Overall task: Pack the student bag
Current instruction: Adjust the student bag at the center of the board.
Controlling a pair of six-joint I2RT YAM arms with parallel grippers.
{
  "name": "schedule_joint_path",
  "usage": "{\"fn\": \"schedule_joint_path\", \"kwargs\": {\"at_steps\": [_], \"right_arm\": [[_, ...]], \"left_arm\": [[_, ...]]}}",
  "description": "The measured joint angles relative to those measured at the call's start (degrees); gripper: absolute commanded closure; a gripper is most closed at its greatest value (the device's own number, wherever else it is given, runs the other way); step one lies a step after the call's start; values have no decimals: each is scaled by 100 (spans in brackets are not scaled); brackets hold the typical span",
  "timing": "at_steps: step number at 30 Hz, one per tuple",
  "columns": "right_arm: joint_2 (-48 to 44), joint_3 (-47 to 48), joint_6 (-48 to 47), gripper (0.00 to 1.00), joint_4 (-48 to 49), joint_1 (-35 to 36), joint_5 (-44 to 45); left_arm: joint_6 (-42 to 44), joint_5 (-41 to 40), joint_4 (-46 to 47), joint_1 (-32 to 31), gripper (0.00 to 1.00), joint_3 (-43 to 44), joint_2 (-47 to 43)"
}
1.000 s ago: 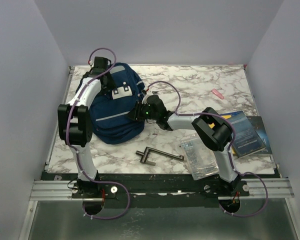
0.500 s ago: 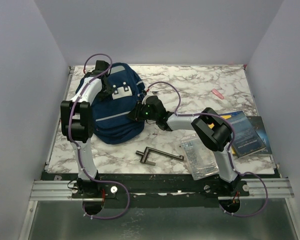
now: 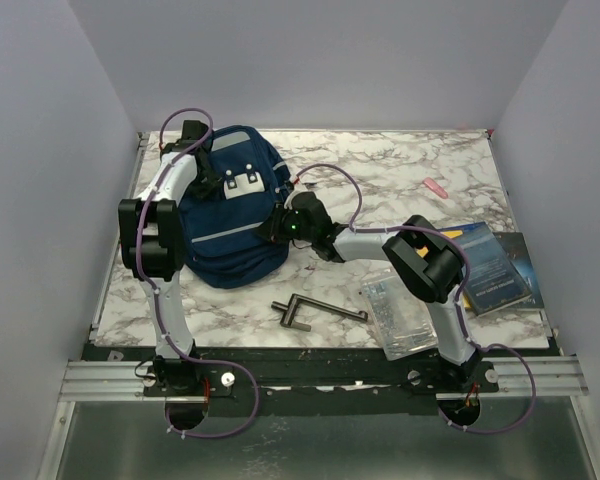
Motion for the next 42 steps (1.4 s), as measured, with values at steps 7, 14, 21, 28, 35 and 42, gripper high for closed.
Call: {"fn": "schedule_joint_path", "kwargs": {"at_steps": [7, 14, 21, 28, 35, 42], "right_arm": [[0, 57, 221, 91, -269, 7, 275], [0, 87, 763, 95, -485, 15, 662], [0, 151, 1047, 94, -680, 15, 984], [81, 568, 468, 80, -1134, -173, 1279], [212, 1545, -1178, 45, -2094, -485, 1379], [-286, 1794, -1781, 30, -3294, -1401, 595]], "left_arm": [[308, 302, -59, 63, 100, 155, 22], [979, 1110, 9, 632, 100, -103, -203], [1847, 1259, -457, 1239, 100, -129, -343], [2380, 1320, -717, 1333, 100, -195, -343], [1899, 2612, 138, 1399, 100, -1598, -859], [756, 3759, 1346, 1373, 97, -3727, -2114]]}}
